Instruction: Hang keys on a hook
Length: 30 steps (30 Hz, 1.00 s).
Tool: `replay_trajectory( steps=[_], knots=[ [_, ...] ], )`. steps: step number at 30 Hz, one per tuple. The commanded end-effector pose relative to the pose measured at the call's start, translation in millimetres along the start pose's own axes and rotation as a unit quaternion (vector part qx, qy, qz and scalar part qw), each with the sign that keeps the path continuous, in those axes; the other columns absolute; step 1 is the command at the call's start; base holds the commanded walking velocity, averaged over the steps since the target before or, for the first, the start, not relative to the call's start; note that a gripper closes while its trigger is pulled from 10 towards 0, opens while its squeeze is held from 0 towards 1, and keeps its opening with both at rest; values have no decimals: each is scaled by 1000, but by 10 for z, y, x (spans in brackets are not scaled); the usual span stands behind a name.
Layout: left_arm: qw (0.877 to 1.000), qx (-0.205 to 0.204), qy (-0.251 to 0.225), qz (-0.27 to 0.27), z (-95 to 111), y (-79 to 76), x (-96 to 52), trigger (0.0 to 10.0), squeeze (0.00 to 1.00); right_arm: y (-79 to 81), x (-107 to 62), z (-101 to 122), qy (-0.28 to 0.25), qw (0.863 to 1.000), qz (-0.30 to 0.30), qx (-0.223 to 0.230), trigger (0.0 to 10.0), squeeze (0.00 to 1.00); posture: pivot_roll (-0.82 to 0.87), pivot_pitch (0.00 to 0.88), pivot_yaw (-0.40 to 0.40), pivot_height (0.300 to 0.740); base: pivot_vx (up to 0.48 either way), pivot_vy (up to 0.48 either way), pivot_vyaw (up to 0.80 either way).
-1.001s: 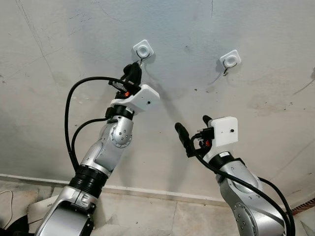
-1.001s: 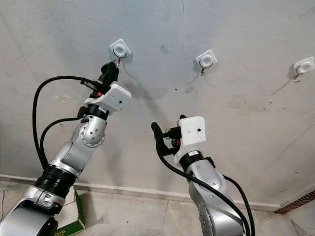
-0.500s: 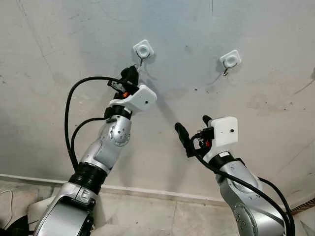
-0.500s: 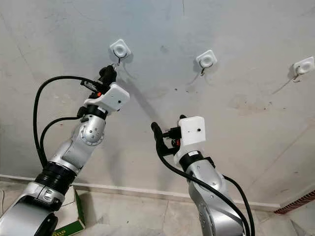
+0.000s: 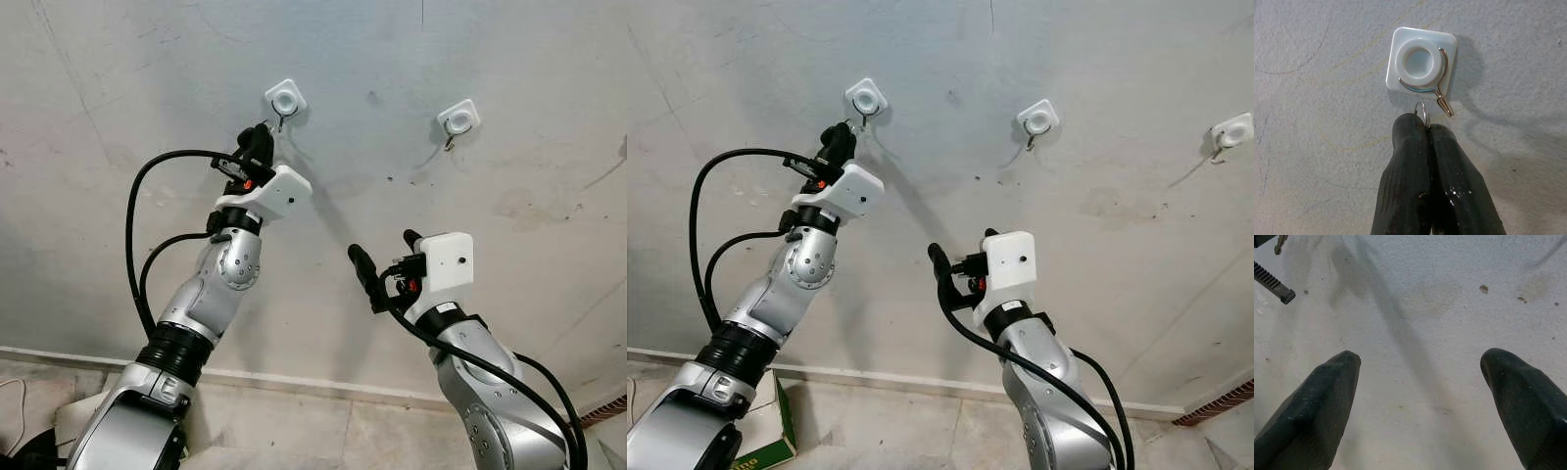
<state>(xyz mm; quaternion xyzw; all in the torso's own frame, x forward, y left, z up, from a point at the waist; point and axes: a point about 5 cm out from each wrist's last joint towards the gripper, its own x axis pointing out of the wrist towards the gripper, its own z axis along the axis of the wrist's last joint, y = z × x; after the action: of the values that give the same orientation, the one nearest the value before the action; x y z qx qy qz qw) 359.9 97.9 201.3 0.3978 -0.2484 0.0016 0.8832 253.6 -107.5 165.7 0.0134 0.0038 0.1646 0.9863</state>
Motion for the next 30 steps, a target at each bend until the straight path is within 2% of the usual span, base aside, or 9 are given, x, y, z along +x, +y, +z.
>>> replay_trajectory(
  steps=[1,13,19,30],
  knots=[
    [1000,8,-18,7,69,36,73,10000,0,10,3,13,-4,1000,0,0,10000,0,-21,12,-11,740,0,0,0],
    [999,5,-32,-4,159,-26,137,10000,0,17,-12,7,-3,1000,-2,1,10000,0,-25,18,-6,740,0,0,0],
    [999,-8,-33,-18,181,-117,73,10000,0,9,-21,-8,0,1000,-4,2,10000,0,-23,21,-4,740,0,0,0],
    [999,-15,-27,-35,167,-193,26,10000,0,7,-21,-9,1,1000,-4,3,10000,0,-24,21,-4,740,0,0,0]
  ],
)
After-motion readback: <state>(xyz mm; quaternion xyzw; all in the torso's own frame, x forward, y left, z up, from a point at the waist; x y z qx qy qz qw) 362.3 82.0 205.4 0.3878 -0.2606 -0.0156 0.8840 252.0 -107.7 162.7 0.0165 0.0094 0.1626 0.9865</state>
